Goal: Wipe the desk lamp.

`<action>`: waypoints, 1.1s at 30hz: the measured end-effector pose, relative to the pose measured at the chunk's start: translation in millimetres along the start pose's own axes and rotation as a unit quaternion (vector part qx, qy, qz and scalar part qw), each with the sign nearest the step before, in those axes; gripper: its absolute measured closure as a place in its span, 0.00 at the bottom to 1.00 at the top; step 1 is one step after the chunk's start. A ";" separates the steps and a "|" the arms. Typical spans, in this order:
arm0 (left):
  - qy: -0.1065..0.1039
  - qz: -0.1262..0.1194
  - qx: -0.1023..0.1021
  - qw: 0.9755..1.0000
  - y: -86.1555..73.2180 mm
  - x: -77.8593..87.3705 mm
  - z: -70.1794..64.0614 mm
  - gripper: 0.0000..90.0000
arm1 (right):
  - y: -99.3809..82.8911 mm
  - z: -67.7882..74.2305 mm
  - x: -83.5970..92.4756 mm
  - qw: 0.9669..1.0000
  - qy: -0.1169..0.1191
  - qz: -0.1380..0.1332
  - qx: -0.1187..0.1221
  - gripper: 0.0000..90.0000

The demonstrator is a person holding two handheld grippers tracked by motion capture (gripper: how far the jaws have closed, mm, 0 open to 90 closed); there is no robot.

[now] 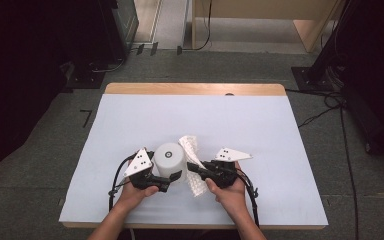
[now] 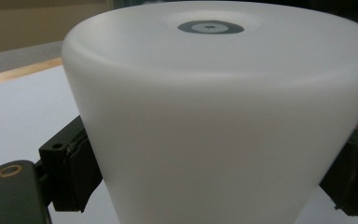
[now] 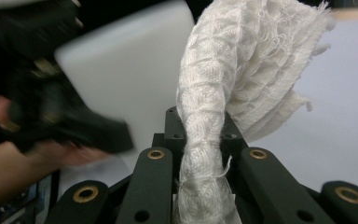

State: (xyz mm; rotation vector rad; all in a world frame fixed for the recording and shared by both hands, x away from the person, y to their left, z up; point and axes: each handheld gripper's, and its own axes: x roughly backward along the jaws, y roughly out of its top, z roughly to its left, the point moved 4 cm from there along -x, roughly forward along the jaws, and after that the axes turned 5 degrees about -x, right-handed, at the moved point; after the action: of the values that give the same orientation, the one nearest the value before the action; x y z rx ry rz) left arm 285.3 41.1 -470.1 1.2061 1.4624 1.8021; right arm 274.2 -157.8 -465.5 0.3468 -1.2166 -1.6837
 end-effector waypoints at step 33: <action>0.115 0.029 0.010 0.993 -10.9 -1.8 -5.5 0.10 | -26.0 -18.2 -17.0 0.997 -0.053 0.054 -0.001 0.89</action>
State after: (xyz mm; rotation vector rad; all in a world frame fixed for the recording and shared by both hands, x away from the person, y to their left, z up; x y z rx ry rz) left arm 279.8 40.0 -481.2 1.0887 1.5886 2.0263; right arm 280.7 -153.6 -500.6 0.1887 -1.2897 -1.6269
